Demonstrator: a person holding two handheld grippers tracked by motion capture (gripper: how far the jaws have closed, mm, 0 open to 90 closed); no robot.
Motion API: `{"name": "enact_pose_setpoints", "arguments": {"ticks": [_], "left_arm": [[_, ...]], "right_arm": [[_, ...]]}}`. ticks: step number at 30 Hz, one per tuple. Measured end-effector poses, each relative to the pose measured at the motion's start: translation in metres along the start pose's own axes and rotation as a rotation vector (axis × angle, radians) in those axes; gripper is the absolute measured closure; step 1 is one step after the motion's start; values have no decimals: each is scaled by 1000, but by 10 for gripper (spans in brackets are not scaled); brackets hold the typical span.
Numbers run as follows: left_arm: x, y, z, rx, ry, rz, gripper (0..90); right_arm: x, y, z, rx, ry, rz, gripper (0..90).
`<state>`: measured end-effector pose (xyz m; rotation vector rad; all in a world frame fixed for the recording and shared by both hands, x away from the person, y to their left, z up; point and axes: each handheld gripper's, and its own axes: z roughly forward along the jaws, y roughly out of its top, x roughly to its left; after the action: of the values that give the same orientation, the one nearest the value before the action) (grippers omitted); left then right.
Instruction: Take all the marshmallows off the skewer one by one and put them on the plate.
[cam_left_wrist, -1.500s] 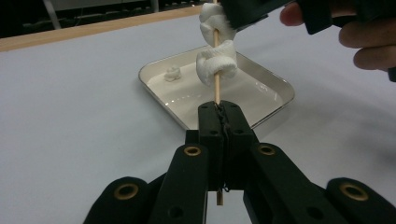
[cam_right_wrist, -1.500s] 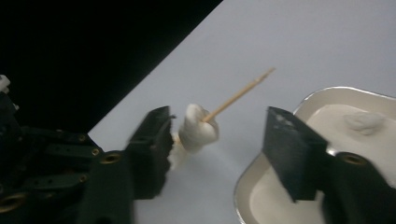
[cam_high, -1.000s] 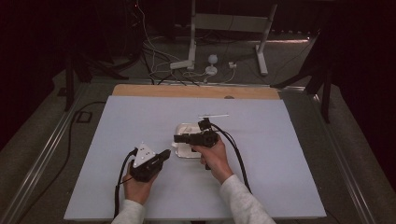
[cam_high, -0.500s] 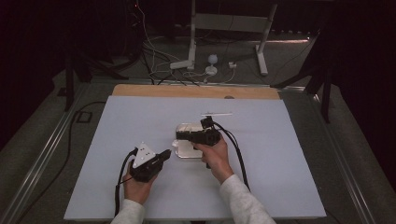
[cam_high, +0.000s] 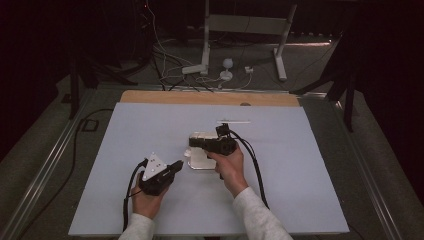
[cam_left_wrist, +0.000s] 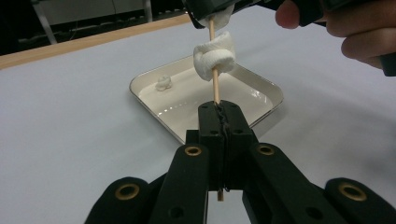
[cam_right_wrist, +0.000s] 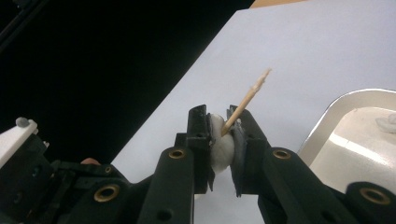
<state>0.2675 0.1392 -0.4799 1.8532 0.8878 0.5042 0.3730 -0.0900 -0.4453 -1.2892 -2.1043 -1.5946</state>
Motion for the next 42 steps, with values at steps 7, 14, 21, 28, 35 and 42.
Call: {"name": "enact_pose_setpoints", "arguments": {"ticks": [7, 14, 21, 28, 35, 42], "left_arm": [[-2, -1, 0, 24, 11, 26, 900], [-8, -1, 2, 19, -18, 32, 900], [-8, -1, 0, 52, -4, 61, 900], [10, -7, -10, 24, 14, -37, 900], [6, -6, -6, 31, 14, -22, 900], [10, -6, -9, 14, 16, -48, 900]], "right_arm": [[-2, 2, -4, -32, -8, 11, 806], [-14, 13, -25, -81, -62, 14, 810], [-15, 16, -29, -115, -91, 9, 819], [-31, 39, -86, -195, -210, -31, 818], [-34, 34, -78, -141, -226, -68, 811], [-37, 32, -65, -104, -237, -73, 797]]}}
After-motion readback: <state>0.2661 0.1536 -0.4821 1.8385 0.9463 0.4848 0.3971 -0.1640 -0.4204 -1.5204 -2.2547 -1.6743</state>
